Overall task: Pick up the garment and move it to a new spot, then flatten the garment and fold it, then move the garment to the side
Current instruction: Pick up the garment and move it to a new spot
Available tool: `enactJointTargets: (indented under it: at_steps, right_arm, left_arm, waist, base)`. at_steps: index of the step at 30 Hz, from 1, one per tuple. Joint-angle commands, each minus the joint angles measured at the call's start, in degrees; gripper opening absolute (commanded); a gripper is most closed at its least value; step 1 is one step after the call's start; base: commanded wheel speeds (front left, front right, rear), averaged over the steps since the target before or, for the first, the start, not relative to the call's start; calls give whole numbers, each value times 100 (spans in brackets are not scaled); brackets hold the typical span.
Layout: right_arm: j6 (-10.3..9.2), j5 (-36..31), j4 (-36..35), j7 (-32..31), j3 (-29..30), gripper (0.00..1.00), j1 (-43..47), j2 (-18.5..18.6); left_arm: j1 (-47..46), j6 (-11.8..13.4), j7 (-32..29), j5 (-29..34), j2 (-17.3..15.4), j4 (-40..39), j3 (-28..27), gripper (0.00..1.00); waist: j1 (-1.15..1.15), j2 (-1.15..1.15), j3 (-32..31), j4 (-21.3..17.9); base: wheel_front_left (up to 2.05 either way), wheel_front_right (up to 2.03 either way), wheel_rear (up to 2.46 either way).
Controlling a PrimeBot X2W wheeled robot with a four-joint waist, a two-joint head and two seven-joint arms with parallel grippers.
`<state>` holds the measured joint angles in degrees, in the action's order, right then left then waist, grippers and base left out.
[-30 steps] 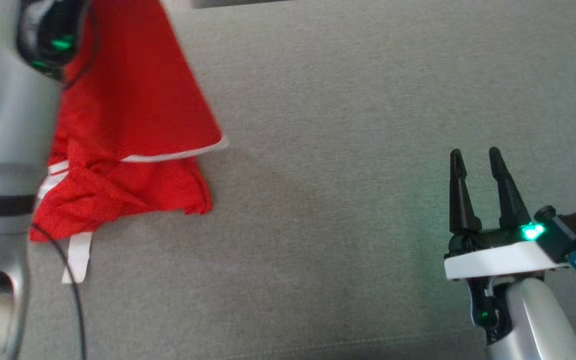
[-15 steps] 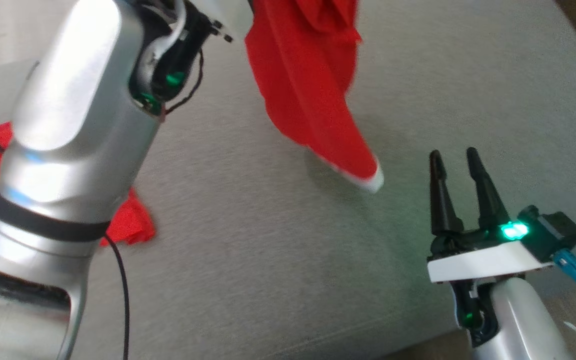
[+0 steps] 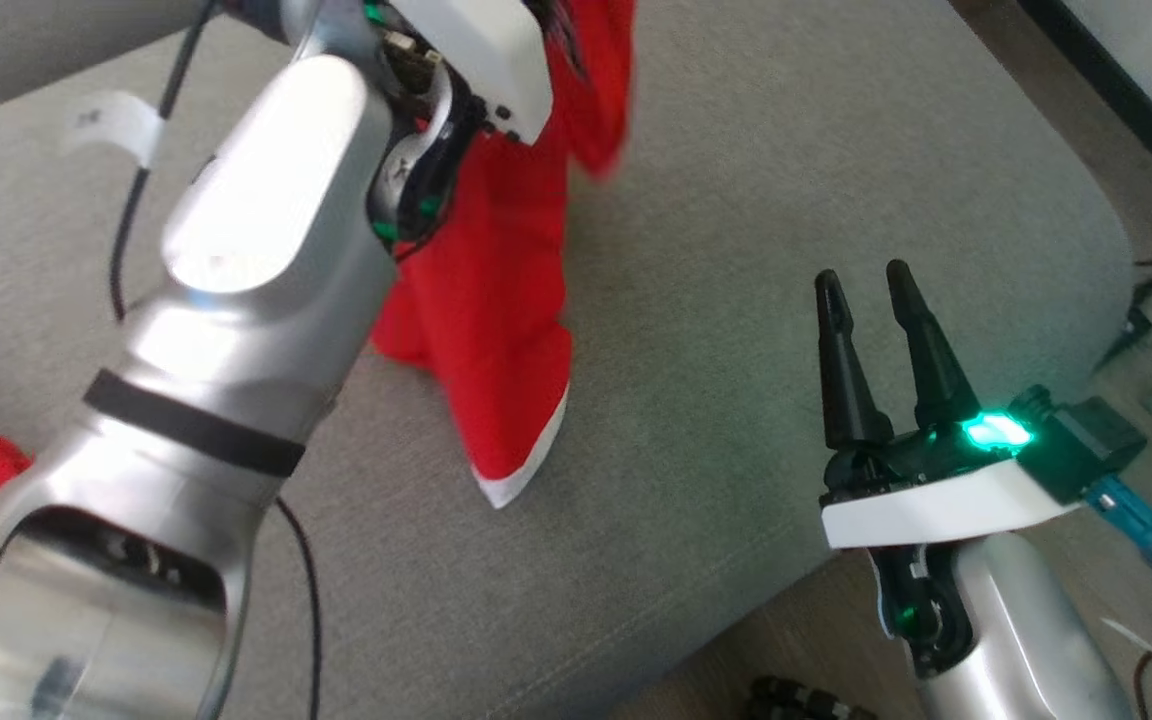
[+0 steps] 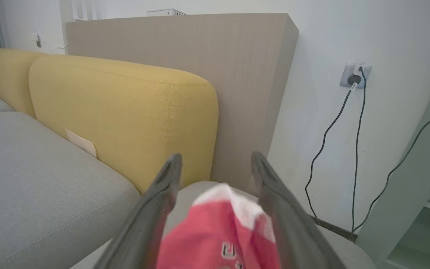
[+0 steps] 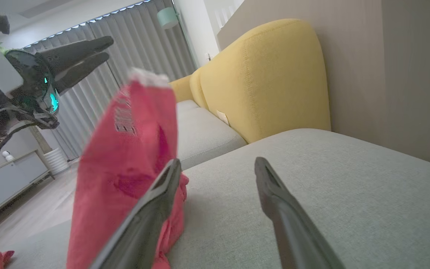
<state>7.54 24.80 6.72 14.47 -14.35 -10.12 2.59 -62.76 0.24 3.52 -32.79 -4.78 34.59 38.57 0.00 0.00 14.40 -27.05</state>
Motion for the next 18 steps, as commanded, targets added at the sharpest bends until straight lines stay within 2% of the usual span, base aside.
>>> enactJointTargets:
  at_steps: [1,7,12,14,18]
  right_arm:
    - [-5,37,-237,52,-103,100,-176,29]
    - [-5,-97,-235,52,26,100,-166,29]
    - [-5,-272,-162,52,183,100,-151,29]
    - [-5,-312,-148,52,223,100,-141,29]
    - [-5,-497,-94,52,445,100,-58,29]
  left_arm:
    - [-493,1,240,24,-73,92,-178,100]
    - [-652,-208,660,34,-79,633,-163,100]
    - [-534,-305,954,52,-356,810,-250,100]
    - [-470,-313,1000,76,-436,803,-262,100]
    - [-29,-299,1116,141,-726,601,-364,100]
  waist:
    - [0,0,94,-63]
    - [0,0,73,347]
    - [0,0,-82,830]
    - [0,0,-121,931]
    - [0,0,-323,1380]
  base:
    - [0,0,0]
    - [0,0,0]
    - [0,0,0]
    - [0,0,0]
    - [0,0,0]
